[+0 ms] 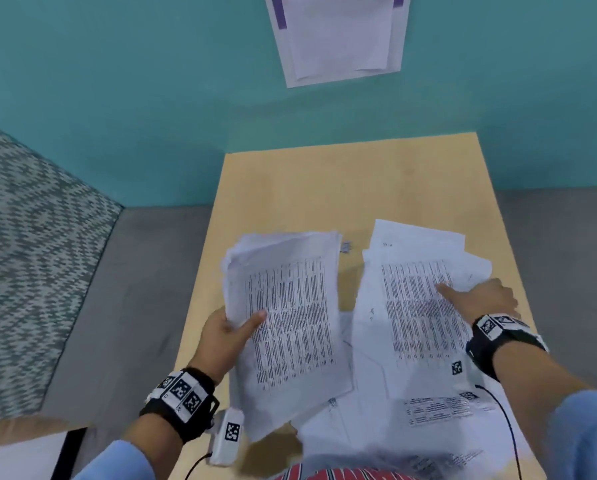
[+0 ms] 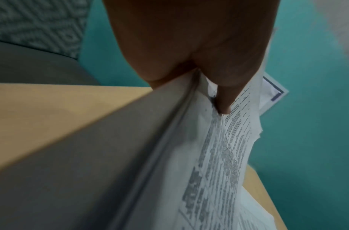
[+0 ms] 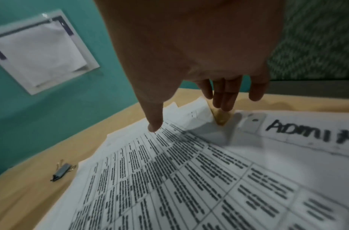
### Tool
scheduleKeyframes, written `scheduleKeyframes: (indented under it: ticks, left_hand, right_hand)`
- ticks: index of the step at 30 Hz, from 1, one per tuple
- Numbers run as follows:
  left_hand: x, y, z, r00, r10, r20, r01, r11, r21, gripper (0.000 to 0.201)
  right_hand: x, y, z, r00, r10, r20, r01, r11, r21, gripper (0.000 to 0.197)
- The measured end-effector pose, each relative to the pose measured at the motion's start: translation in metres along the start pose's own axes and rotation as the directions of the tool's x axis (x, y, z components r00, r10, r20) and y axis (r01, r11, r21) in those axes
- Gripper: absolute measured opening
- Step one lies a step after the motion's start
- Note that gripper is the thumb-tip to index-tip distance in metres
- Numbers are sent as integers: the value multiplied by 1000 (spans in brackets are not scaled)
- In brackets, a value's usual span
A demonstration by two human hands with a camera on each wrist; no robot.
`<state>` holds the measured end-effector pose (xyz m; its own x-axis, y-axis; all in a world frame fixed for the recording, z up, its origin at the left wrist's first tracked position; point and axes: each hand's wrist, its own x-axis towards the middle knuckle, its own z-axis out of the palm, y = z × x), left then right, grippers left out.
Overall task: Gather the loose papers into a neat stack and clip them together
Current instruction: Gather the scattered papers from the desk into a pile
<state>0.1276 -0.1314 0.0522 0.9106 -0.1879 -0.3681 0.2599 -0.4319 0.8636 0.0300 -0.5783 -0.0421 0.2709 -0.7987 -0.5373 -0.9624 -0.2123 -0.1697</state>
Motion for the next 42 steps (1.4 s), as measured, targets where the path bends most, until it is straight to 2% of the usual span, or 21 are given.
scheduleKeyframes:
  ticks: [2, 5, 8, 11, 13, 15, 18, 19, 21, 23, 25, 28, 31, 33, 36, 39, 40, 42]
  left_hand:
    - [0, -5, -7, 999, -50, -21, 49, 998, -30, 20]
    - [0, -17, -11, 991, -128, -47, 125, 991, -56, 28]
    - [-3, -19, -7, 983, -174, -61, 169, 982, -87, 15]
    - [-5, -24, -2, 979, -194, -66, 188, 979, -84, 15]
    - [-6, -26, -1, 976, -205, -69, 199, 976, -86, 18]
    - [-8, -29, -2, 976, -209, -57, 203, 975, -95, 21]
    - [-14, -30, -3, 981, -188, -48, 182, 978, -106, 25]
    - [-13, -31, -5, 982, -184, -52, 178, 978, -105, 26]
    - [-19, -32, -7, 985, -168, -48, 163, 981, -103, 26]
    - [-24, -32, -9, 988, -146, -54, 141, 985, -96, 23]
    - [-29, -31, -11, 989, -129, -75, 123, 989, -84, 18]
    - [-34, -33, -14, 985, -104, -134, 98, 994, -56, 10]
    - [-45, -33, -16, 984, -83, -156, 76, 996, -49, 8]
    - [-54, -34, -18, 984, -81, -158, 72, 995, -62, 7]
    - [-68, -40, -25, 986, -68, -155, 58, 996, -63, 8]
    - [-84, -44, -34, 986, -52, -159, 47, 998, -40, 10]
    - [-89, -47, -37, 985, -45, -165, 41, 999, -32, 12]
    - [-98, -53, -45, 984, -43, -175, 39, 999, -26, 13]
  right_hand:
    - [6, -13, 5, 999, 37, 18, -36, 999, -32, 126]
    - [13, -33, 20, 999, 42, -27, -42, 999, -1, 122]
    - [16, -51, 31, 1000, 15, 2, -15, 998, 62, 96]
    - [13, -60, 33, 993, -73, 93, 71, 997, 26, 65]
    - [7, -55, 31, 984, -150, 99, 144, 987, 68, 57]
    - [0, -44, 21, 959, -275, 62, 254, 938, 237, 46]
    - [-19, -21, -19, 895, -447, 5, 389, 784, 483, 39]
    - [-26, -14, -36, 879, -477, 8, 399, 745, 534, 39]
    - [-43, 10, -77, 868, -497, 2, 414, 725, 550, 34]
    - [-57, 38, -115, 848, -530, -7, 459, 728, 509, 27]
    - [-71, 60, -144, 821, -569, 37, 494, 742, 452, 15]
    - [-85, 78, -159, 750, -622, 224, 542, 772, 331, 7]
    - [-94, 80, -141, 677, -620, 397, 659, 750, 49, 13]
    - [-91, 72, -110, 625, -617, 477, 738, 666, -106, 17]
    - [-95, 48, -50, 560, -648, 516, 825, 496, -272, 18]
    - [-94, 30, 6, 461, -683, 566, 874, 237, -425, 52]
    - [-95, 26, 20, 440, -681, 585, 878, 190, -439, 60]
    - [-95, 22, 42, 426, -678, 599, 886, 178, -429, 76]
